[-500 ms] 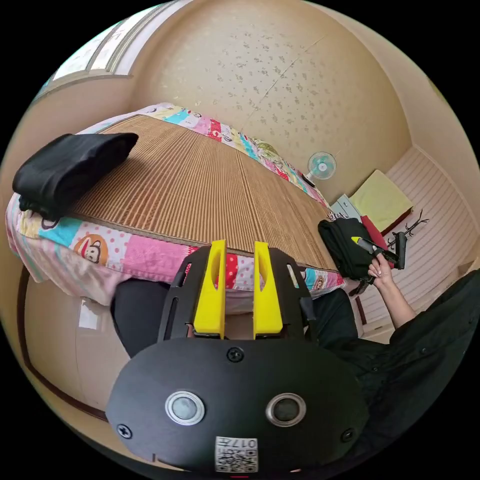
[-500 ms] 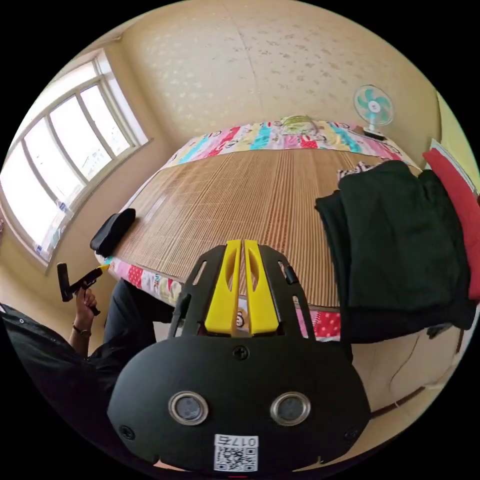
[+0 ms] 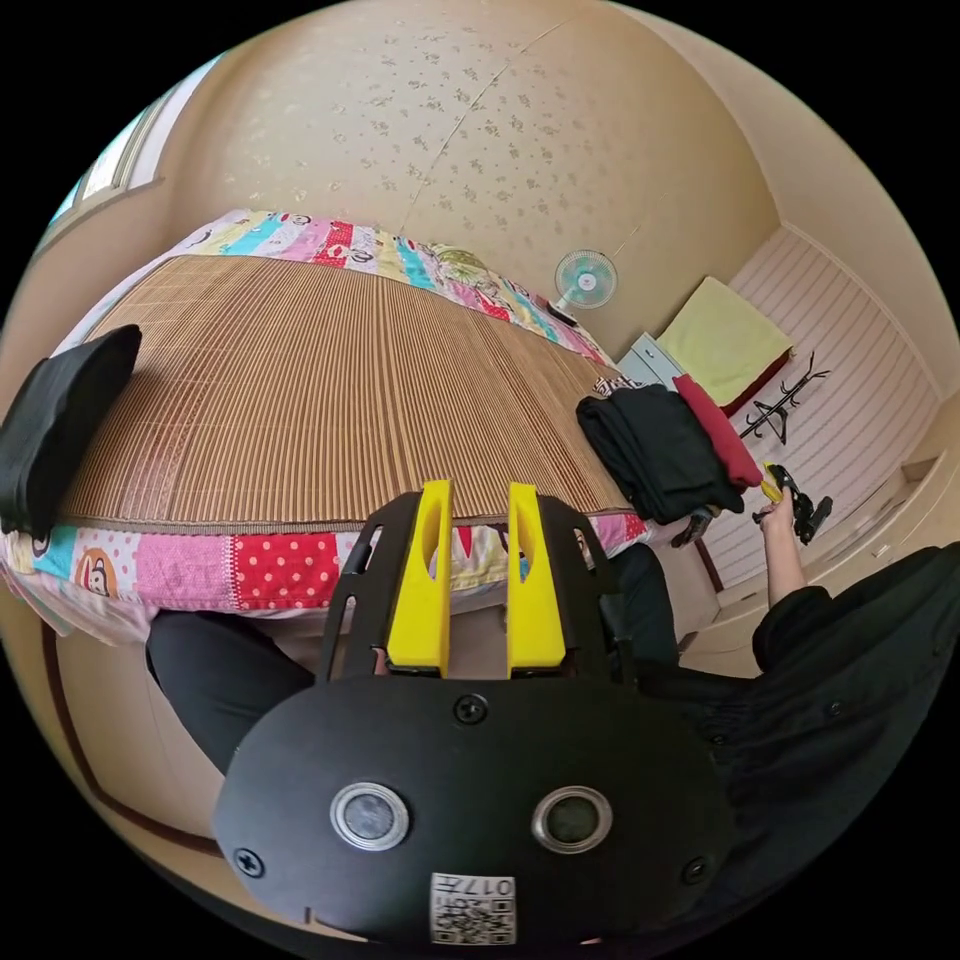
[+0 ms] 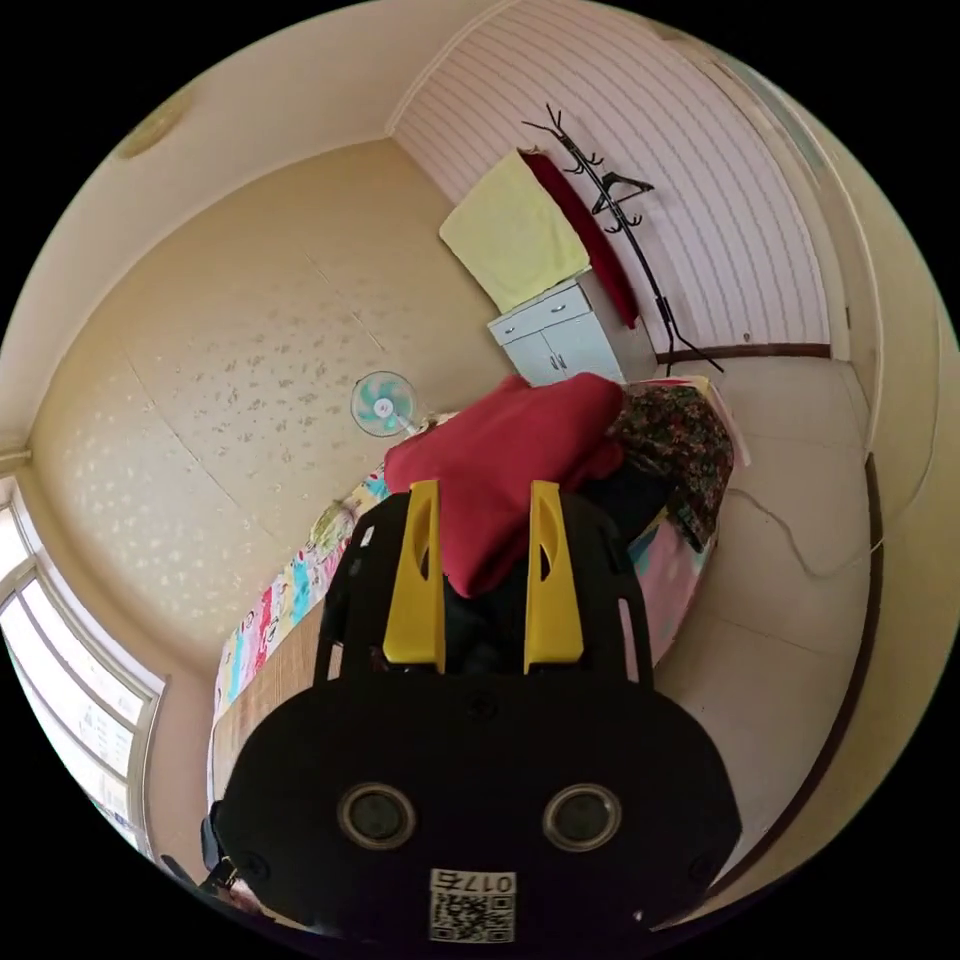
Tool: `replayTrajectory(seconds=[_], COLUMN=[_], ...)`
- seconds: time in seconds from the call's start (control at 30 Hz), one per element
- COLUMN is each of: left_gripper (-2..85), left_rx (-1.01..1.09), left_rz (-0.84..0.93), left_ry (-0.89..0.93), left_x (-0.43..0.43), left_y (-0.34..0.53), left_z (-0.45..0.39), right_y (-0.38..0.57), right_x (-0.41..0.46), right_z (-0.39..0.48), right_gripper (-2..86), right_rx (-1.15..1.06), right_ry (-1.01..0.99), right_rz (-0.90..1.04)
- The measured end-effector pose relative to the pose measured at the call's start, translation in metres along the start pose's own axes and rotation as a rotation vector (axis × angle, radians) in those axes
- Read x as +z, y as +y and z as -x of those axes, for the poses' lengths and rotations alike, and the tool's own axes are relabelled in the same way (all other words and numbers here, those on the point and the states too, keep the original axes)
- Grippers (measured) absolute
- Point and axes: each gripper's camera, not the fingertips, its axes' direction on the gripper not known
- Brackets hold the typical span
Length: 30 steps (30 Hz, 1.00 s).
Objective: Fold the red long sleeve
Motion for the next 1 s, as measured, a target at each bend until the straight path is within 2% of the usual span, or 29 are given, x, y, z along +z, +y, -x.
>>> replayTrajectory(seconds=[0.13, 0.23, 0.3, 0.47, 0.6, 0.67, 0.8, 0.9, 0.97, 1.0], left_gripper=[8.8, 8.8, 8.9, 8.8, 8.8, 8.8, 8.8, 9.2, 9.5, 9.7], left_rx=[-0.044, -0.064, -0.072, -0.096, -0.085, -0.097, -0.169, -0.231, -0.25, -0.257], left_rz=[0.0, -0.01, -0.014, -0.02, -0.022, -0.03, -0.023, -0.029, -0.03, -0.022], left_ry=[0.014, 0.025, 0.024, 0.062, 0.039, 0.022, 0.049, 0.09, 0.106, 0.109], left_x=[0.007, 0.011, 0.013, 0.017, 0.013, 0.011, 0.014, 0.016, 0.016, 0.018], left_y=[-0.004, -0.01, -0.014, -0.021, -0.025, -0.024, -0.018, -0.015, -0.018, -0.021], left_z=[0.002, 0.002, 0.002, 0.006, 0.006, 0.01, 0.031, 0.049, 0.057, 0.062], right_y=[-0.036, -0.049, -0.057, -0.087, -0.065, -0.025, 0.077, 0.203, 0.317, 0.343], right_x=[0.046, 0.07, 0.062, 0.051, 0.013, -0.023, -0.049, -0.022, 0.034, 0.052], right_z=[-0.019, 0.01, 0.056, 0.238, 0.371, 0.43, 0.489, 0.502, 0.484, 0.475], right_gripper=[12.7, 6.4, 4.4, 2.8, 2.6, 2.7, 2.8, 2.8, 2.6, 2.6], right_rx=[0.114, 0.086, -0.062, -0.427, -0.701, -0.829, -1.028, -1.201, -1.261, -1.234], right_ry=[-0.066, -0.015, -0.025, -0.346, -0.427, -0.6, -0.718, -0.688, -0.636, -0.627], right_rz=[0.193, 0.296, 0.234, 0.149, 0.041, -0.015, 0.05, 0.277, 0.588, 0.69])
